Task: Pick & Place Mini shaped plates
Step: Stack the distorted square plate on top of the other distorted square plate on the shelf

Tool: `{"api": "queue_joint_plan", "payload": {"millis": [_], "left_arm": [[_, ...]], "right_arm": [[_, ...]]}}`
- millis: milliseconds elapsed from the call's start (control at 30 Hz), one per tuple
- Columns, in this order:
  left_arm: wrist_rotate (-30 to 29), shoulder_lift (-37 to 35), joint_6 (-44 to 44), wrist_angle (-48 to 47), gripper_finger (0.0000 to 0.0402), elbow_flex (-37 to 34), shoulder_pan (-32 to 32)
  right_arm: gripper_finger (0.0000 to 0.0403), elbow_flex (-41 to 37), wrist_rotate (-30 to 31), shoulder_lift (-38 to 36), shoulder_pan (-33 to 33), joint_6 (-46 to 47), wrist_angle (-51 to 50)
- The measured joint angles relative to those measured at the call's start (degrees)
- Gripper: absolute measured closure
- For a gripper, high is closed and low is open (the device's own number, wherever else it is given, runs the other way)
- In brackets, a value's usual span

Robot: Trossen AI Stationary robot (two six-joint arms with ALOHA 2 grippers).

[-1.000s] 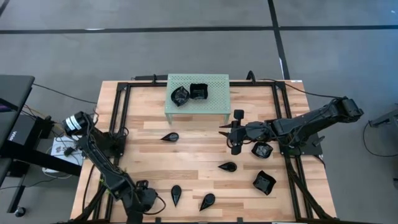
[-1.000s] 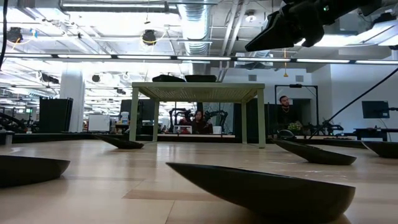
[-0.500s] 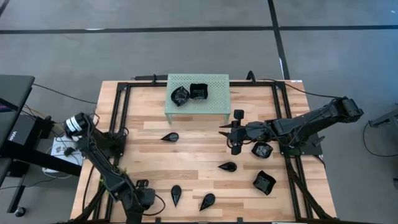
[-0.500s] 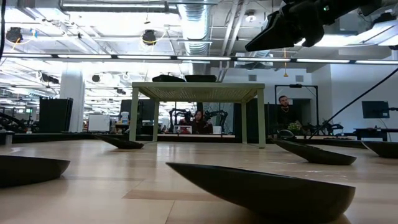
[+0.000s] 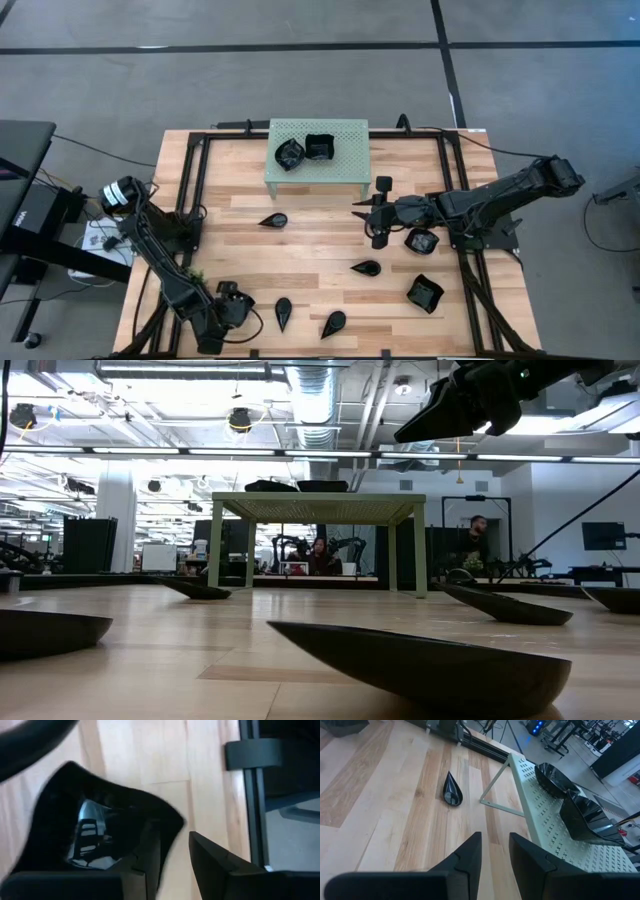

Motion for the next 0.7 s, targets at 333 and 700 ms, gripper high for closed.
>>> {"api": "queue_joint_plan", "payload": {"millis": [333, 700], "left_arm": [[-6.0, 0.4, 2.1, -7.5, 0.0298, 4.2, -0.8], [-3.2, 1.3, 1.9, -7.3, 0.0319, 4.2, -1.5]], "right_arm": [[0.031, 0.0, 0.0, 0.0, 0.0, 0.1, 0.0], [0.031, 0.0, 0.0, 0.0, 0.0, 0.1, -0.1]]}}
